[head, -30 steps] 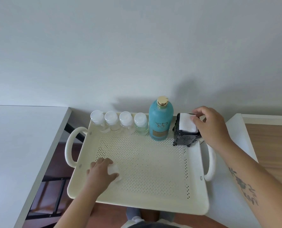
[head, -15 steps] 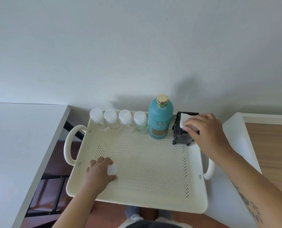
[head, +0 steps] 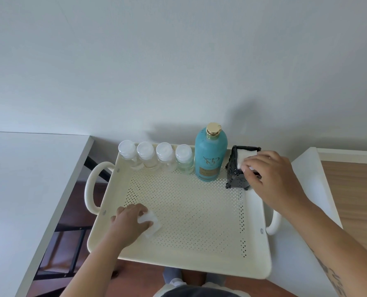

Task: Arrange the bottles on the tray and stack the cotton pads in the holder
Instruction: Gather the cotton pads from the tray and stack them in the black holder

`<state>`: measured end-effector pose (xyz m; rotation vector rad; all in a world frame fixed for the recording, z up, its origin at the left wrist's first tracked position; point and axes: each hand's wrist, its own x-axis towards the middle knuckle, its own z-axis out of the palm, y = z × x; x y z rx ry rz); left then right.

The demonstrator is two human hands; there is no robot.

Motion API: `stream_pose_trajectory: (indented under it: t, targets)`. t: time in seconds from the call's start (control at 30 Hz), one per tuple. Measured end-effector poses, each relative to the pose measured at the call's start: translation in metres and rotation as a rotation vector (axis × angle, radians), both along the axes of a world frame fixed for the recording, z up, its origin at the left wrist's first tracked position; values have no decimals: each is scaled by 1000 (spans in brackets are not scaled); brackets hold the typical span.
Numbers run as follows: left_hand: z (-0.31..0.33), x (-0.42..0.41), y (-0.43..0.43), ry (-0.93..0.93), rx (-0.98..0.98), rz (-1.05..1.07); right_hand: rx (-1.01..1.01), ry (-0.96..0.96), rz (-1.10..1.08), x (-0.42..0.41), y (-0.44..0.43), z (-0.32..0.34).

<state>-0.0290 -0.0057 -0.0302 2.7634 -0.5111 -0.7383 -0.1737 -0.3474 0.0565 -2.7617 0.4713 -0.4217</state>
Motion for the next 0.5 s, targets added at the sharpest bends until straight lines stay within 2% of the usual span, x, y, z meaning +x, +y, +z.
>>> stream_pose_trajectory:
  t: [0.37, 0.5]
  targets:
    - [3, 6, -7, 18, 17, 3, -52, 70, -67, -3, 4, -12]
    - [15, 4, -16, 92, -154, 43, -60, 58, -58, -3, 4, -15]
